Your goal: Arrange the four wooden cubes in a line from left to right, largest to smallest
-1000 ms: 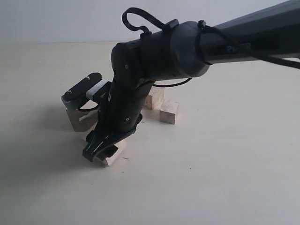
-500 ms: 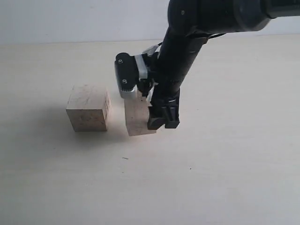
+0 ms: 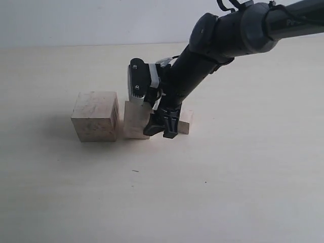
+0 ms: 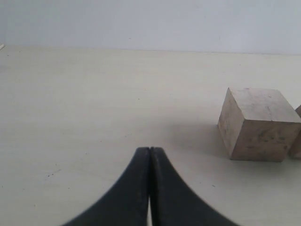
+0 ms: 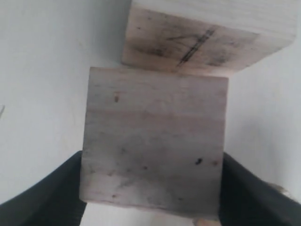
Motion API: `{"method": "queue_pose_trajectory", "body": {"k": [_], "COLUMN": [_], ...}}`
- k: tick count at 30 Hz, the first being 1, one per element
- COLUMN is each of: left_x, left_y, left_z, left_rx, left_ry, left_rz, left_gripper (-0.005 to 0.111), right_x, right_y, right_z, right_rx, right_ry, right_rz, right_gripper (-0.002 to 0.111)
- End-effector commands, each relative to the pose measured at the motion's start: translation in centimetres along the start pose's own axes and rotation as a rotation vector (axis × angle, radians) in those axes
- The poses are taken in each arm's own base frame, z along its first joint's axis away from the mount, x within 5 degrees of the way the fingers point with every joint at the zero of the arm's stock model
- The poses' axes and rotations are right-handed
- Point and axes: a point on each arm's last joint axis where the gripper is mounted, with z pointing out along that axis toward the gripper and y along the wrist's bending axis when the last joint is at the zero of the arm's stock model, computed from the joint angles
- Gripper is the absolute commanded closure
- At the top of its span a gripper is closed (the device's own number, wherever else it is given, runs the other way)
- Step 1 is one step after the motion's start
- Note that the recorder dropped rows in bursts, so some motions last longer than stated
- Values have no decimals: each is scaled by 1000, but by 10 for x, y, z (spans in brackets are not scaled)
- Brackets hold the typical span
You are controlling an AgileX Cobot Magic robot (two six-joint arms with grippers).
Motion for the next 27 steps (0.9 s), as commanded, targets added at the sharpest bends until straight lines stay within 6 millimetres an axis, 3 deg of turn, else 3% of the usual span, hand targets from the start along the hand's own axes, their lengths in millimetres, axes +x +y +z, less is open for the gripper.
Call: {"method": "queue_pose_trajectory", "body": {"k": [1, 21, 27], "left_x": [0, 0, 0], "left_y": [0, 0, 0], "left_z": [0, 0, 0], "left_rx": [3, 3, 3], "left_ry": [-13, -13, -13], "left_rz": [4, 4, 4], "left_gripper": [107, 107, 107], "right_x": [2, 27, 27], "right_y": [-3, -2, -1], "right_z": [3, 46, 50], "right_rx": [15, 2, -4], "right_ry": [-16, 33, 13], "right_rz": [25, 62, 24], "right_gripper": [108, 108, 108]}}
